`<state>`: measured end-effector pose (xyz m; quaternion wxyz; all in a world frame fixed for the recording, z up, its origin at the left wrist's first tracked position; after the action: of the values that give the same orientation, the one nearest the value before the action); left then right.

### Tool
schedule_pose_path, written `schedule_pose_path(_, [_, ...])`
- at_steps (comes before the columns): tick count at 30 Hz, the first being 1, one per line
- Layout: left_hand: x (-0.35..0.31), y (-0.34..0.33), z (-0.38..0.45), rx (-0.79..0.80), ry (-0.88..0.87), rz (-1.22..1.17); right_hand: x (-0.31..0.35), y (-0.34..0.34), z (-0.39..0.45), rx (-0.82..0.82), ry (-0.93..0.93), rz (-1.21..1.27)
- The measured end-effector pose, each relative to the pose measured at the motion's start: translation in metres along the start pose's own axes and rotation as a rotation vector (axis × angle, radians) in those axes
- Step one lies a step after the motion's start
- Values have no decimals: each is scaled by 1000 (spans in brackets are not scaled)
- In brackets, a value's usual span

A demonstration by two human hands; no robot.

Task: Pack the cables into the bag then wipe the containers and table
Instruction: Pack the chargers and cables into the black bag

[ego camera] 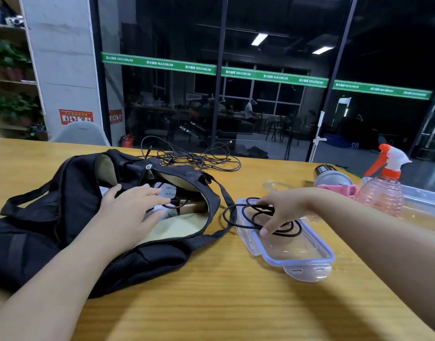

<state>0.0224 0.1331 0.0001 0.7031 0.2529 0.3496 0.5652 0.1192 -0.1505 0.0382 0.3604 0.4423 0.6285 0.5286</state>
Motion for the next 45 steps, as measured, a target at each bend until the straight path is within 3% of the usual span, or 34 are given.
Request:
schedule_pose_path(7, [2,0,-1,-1,5,1,9,4,-1,-37,7,-41])
schedule_pose_path(16, [4,5,2,-220,-122,-106,21,3,-7,-192,79,-102])
schedule_pose_path(20, [5,9,3,-286,-99,-103,36,22,-14,-302,125,-121])
schedule_pose_path(25, [12,15,4,-328,-43,-4,69,56,-33,-553,275,66])
schedule_pose_path(29, [12,17,3,-373,-46,43,97,66,-47,-653,432,257])
schedule_pose_path(34, [18,30,2,-473,132,67,132,64,-45,-736,549,548])
schedule_pose_path(38, [24,34,-2,-452,327,100,158,63,-37,-755,597,733])
schedule_pose_path(45, [44,36,-2,-427,410,-36,178,44,-21,-637,520,493])
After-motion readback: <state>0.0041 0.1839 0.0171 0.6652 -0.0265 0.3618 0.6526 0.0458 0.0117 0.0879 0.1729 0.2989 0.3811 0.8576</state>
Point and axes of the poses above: each hand's wrist, its own z-axis towards the middle knuckle, its own y-axis out of the back of the hand, x = y × z, the point moved 3 cm from there along z, towards the middle knuckle, and after that the axes turned 10 degrees about -x, right-handed, at the moved point
